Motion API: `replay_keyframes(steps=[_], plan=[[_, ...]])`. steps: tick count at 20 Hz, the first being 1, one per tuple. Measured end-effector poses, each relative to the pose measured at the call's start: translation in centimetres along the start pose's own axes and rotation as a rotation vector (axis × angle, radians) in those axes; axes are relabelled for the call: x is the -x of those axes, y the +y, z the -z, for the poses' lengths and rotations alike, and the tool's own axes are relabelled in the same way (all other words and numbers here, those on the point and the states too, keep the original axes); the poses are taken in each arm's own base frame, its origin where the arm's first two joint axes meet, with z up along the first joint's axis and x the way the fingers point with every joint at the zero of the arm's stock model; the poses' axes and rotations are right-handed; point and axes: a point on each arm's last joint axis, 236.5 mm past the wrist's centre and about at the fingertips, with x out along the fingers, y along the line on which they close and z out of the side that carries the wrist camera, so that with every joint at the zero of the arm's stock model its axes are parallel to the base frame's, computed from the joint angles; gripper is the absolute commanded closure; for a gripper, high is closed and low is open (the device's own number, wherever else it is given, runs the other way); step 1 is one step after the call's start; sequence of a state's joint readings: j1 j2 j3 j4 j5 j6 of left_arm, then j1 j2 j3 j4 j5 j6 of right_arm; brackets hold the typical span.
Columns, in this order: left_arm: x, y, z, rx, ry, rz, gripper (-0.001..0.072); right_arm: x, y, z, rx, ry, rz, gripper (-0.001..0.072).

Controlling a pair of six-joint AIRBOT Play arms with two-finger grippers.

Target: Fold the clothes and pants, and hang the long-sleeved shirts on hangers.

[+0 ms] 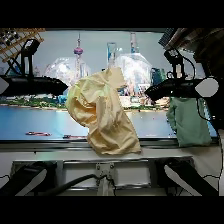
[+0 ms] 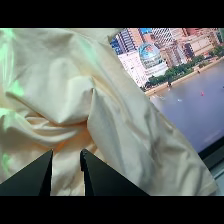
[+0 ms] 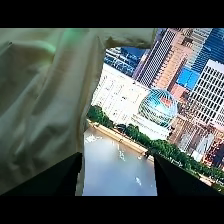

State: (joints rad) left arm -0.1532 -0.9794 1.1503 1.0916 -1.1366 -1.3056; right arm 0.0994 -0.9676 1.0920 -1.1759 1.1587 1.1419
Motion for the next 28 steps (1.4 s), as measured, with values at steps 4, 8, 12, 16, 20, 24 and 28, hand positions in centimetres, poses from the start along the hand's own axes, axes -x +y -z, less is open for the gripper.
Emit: replay_keyframes(steps=[4, 8, 12, 16, 20, 24, 28], plan=[[0.0, 0.0, 0.0, 0.0, 0.0, 0.0, 0.0512, 0.0, 0.0, 0.0, 0.0, 0.0, 0.0, 0.0203], [0.0, 0.0, 0.0, 0.0, 0.0, 0.0, 0.0512, 0.0, 0.0, -0.01, 0.0, 0.0, 0.0, 0.0203], [0.0, 0.0, 0.0, 0.0, 0.0, 0.0, 0.0512, 0.0, -0.01, 0.0, 0.0, 0.0, 0.0, 0.0203], [0.0, 0.04, -0.17, 0.0, -0.007, -0.002, 0.0512, 0.0, -0.01, 0.0, 0.0, 0.0, 0.0, 0.0203], [0.0, 0.08, -0.34, 0.0, -0.014, -0.004, 0.0512, 0.0, 0.0, 0.0, 0.0, 0.0, 0.0, 0.0203], [0.01, -0.18, -0.46, 0.006, -0.019, 0.008, 0.0512, 0.0, -0.01, 0.0, 0.0, 0.0, 0.0, 0.0203], [-0.04, -0.85, -0.7, 0.025, -0.028, 0.038, 0.0512, 0.0, -0.3, -0.75, -0.001, -0.032, 0.012, 0.0203]])
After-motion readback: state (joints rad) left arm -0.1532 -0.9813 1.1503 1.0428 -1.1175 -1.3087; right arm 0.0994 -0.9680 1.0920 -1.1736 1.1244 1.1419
